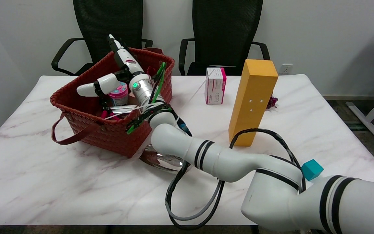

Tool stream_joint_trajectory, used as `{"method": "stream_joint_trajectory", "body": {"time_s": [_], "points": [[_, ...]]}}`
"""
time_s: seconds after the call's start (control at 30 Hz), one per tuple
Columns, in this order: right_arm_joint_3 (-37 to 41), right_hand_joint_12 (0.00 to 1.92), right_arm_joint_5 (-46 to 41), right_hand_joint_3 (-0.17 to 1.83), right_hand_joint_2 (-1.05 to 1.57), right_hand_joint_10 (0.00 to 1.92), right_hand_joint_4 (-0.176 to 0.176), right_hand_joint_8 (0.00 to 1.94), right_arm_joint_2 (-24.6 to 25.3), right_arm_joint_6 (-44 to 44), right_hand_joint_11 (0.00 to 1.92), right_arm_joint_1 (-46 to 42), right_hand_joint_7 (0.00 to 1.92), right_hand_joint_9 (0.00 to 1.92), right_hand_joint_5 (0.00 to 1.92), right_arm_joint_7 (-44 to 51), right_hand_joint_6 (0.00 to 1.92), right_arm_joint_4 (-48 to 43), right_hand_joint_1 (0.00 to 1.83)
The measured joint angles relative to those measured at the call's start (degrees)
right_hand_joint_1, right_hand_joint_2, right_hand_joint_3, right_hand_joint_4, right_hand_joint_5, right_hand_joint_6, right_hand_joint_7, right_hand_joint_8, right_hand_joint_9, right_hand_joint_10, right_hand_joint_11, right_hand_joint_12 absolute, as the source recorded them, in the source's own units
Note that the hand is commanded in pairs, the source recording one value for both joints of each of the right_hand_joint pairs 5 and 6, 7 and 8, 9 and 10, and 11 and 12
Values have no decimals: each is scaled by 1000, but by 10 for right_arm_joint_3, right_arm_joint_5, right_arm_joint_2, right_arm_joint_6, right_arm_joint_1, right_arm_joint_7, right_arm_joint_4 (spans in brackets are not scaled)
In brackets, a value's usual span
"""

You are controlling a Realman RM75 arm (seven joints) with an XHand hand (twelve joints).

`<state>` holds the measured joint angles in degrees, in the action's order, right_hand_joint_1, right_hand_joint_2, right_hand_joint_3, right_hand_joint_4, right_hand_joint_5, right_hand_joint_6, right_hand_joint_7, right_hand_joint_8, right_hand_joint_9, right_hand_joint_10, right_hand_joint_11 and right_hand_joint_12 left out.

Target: Place the green gum jar into the brown storage basket.

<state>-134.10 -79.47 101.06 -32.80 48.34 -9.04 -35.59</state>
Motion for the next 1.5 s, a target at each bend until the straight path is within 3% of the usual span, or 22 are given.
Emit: {"method": "stream_joint_trajectory", "body": {"time_s": [0.37,0.93,1.5], "points": [[4,0,17,958,232,5,0,0,-13,-28,0,-18,0,5,55,18,55,-43,1176],[14,51,40,1114,601,163,0,120,-72,-174,51,-129,120,163,86,145,86,-238,1158],[26,56,51,1187,640,178,0,154,-164,-251,56,-258,154,178,87,187,87,-415,1172]]}}
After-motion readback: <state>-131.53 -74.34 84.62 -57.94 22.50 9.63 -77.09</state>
